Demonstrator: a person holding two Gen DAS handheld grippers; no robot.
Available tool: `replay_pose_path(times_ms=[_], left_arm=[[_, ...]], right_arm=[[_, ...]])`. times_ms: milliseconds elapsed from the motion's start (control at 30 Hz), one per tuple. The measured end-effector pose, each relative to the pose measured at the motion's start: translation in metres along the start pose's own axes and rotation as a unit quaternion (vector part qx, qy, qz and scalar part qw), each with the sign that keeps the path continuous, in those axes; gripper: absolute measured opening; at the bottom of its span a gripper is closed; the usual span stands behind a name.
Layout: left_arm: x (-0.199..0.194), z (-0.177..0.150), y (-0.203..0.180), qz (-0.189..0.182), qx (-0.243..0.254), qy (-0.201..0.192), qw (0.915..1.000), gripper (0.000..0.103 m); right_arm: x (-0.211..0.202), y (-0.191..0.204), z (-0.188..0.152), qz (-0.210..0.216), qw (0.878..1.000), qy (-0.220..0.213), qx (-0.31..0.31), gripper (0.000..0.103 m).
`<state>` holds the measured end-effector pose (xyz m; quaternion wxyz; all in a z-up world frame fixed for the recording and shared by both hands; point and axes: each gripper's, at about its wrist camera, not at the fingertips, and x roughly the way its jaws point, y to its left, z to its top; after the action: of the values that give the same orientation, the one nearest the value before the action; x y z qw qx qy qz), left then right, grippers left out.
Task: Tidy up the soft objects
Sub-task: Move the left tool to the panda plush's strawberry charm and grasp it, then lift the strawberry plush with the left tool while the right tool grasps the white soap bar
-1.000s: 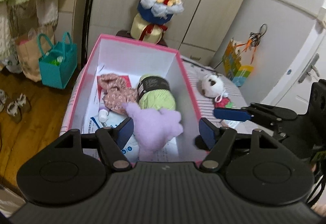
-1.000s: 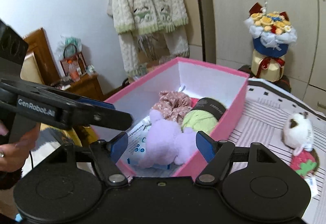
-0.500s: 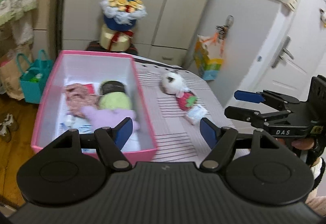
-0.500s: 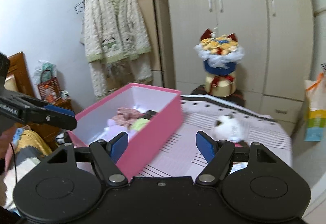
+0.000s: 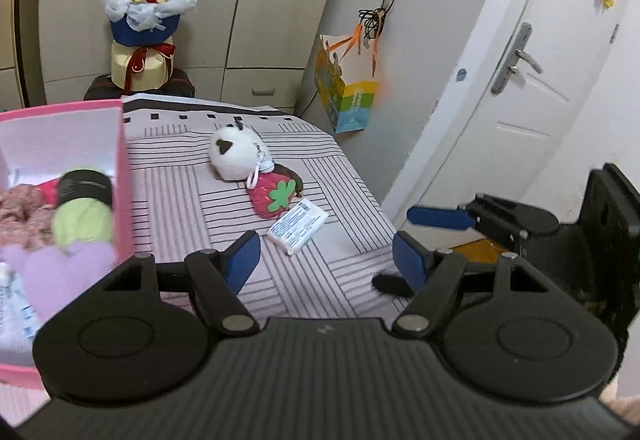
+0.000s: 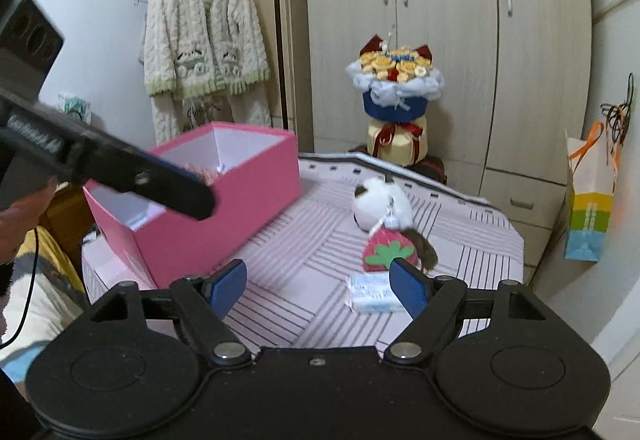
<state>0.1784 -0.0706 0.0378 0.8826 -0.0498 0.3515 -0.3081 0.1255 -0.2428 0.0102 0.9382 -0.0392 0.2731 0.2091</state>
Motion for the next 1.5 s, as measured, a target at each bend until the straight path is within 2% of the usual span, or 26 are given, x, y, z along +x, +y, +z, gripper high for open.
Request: replay_pose_path(times_ms=[133, 300, 433, 500, 633, 767, 833, 933, 1167, 1200, 1267, 1367, 1500], left_arm=[[0.035, -0.001, -0.004, 0.021, -0.008, 0.0, 0.9997, 0.072], [0.083, 0.0, 0.001, 0.027, -0.03, 0.009, 0.9992, 0.072], [0.12, 0.004, 0.007, 0.079, -0.033, 0.009, 0.9963, 0.072], [0.137, 0.007, 0.013, 0.085, -0.042, 0.011, 0.9954, 0.072], [0.17, 0.011, 0.023, 0.089, -0.057, 0.023, 0.9941, 0.072], [0.196, 0.013, 0.028, 0.101, -0.063, 0.031, 0.9924, 0.072], [0.203, 0.015, 0.031, 0.104, -0.064, 0.013, 0.9924, 0.072], [0.216, 0.017, 0.035, 0.11, -0.065, 0.014, 0.9917, 0.072], [0.219, 0.01, 0.041, 0.121, -0.077, 0.009, 0.9896, 0.067], [0.218, 0.009, 0.042, 0.12, -0.08, 0.008, 0.9895, 0.066], [0.217, 0.007, 0.044, 0.116, -0.088, 0.004, 0.9893, 0.049], [0.213, 0.003, 0.042, 0.112, -0.087, -0.001, 0.9898, 0.044], [0.203, -0.003, 0.039, 0.102, -0.092, -0.009, 0.9905, 0.043]], right_arm=[[0.025, -0.013, -0.013, 0.006, 1.0, 0.014, -0.003, 0.083], [0.064, -0.026, -0.027, -0.005, 0.999, 0.031, -0.028, 0.083], [0.091, -0.037, -0.033, -0.025, 0.997, 0.044, -0.051, 0.084], [0.103, -0.041, -0.035, -0.03, 0.996, 0.051, -0.06, 0.088], [0.12, -0.045, -0.039, -0.021, 0.995, 0.058, -0.074, 0.089], [0.131, -0.051, -0.037, -0.02, 0.996, 0.062, -0.063, 0.093], [0.136, -0.057, -0.035, -0.016, 0.996, 0.074, -0.045, 0.093], [0.142, -0.068, -0.031, -0.002, 0.997, 0.081, -0.012, 0.094], [0.142, -0.066, -0.035, 0.002, 0.997, 0.074, -0.009, 0.092], [0.14, -0.065, -0.035, 0.004, 0.997, 0.072, -0.007, 0.088], [0.137, -0.063, -0.038, 0.0, 0.998, 0.069, -0.003, 0.085], [0.132, -0.06, -0.041, -0.012, 0.998, 0.067, 0.008, 0.084], [0.125, -0.055, -0.045, -0.026, 0.997, 0.066, 0.029, 0.084]])
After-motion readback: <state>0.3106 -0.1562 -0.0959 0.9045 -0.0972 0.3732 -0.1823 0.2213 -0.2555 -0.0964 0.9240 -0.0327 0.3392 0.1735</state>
